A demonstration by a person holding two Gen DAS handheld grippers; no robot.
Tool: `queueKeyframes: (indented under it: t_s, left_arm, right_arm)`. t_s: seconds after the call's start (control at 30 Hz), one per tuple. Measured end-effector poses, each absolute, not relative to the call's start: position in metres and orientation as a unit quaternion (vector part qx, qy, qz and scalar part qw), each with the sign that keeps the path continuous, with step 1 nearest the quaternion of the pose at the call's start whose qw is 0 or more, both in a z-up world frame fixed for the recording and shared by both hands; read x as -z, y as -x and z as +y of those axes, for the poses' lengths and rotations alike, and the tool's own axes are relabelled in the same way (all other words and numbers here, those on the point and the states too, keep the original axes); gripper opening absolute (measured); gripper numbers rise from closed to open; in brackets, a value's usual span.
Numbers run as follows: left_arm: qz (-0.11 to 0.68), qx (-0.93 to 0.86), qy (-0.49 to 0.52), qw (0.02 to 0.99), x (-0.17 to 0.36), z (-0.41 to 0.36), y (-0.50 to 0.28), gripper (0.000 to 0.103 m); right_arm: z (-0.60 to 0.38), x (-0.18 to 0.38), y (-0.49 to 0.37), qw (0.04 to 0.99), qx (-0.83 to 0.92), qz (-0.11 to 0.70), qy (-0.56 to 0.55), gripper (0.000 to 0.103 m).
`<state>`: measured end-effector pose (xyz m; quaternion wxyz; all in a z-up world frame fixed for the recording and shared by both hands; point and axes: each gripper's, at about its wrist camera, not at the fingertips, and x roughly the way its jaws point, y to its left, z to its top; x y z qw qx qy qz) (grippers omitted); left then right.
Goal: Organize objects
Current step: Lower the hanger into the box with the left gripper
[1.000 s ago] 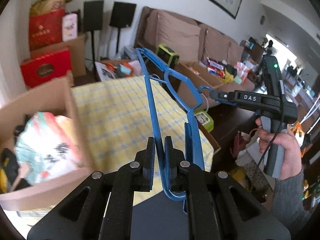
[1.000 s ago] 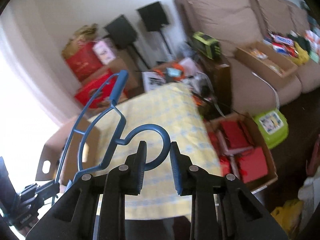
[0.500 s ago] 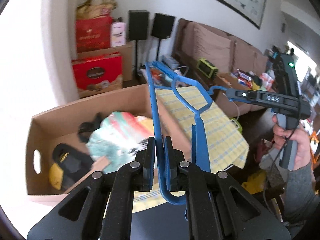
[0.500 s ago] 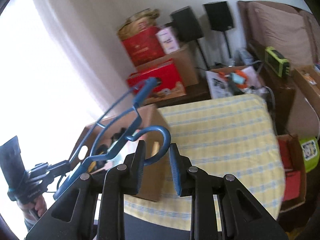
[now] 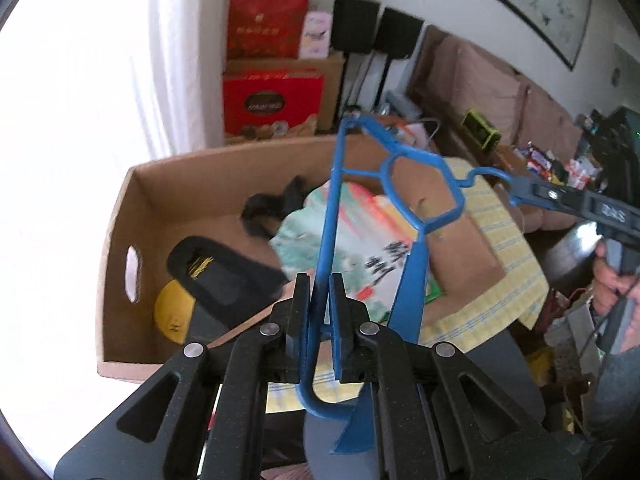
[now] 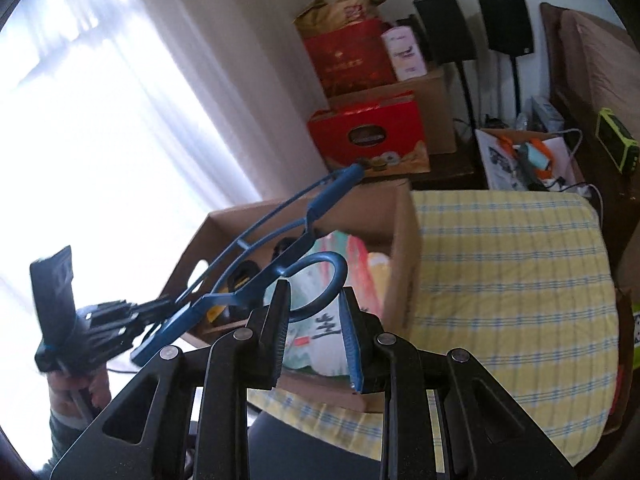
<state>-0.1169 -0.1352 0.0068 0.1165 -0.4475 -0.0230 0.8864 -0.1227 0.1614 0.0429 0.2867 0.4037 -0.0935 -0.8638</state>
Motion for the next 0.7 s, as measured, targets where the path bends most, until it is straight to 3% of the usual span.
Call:
queueKeyframes:
  t_s: [0.07, 0.13, 0.17, 0.47, 0.53, 0.6, 0.7]
  left_arm:
    - [-0.01, -0.879, 0.464, 0.106, 0.0, -0.142, 0.126, 0.009]
    - [-0.003, -0.873, 0.478, 0.101, 0.006, -0.147, 0.138, 0.009]
    - [-0.007, -0.867, 0.486, 0.106, 0.008, -0.151, 0.143, 0.008]
    - [0.072, -0.853, 0.509, 0.083, 0.025, -0.136, 0.173, 0.006]
    - [0.079, -0.853, 0.509, 0.089, 0.026, -0.137, 0.173, 0.006]
    - [0.084, -0.852, 0.508, 0.095, 0.026, -0.137, 0.172, 0.006]
    - [0.093, -0.851, 0.508, 0.098, 0.025, -0.136, 0.173, 0.006]
  right_arm:
    - [0.152, -0.037, 0.119, 0.297, 0.856, -0.092, -0.412, 0.024]
    - [0.139, -0.031, 0.116, 0.32, 0.844, -0.086, -0.422, 0.012]
    - [0.132, -0.029, 0.113, 0.329, 0.838, -0.083, -0.428, 0.011]
    - [0.084, -0.012, 0.105, 0.335, 0.831, -0.027, -0.444, 0.012]
    - [0.091, -0.017, 0.112, 0.317, 0.842, -0.026, -0.435, 0.014]
    - [0.101, -0.026, 0.128, 0.296, 0.855, -0.026, -0.425, 0.028]
    - [0.116, -0.04, 0.154, 0.271, 0.867, -0.037, -0.416, 0.029]
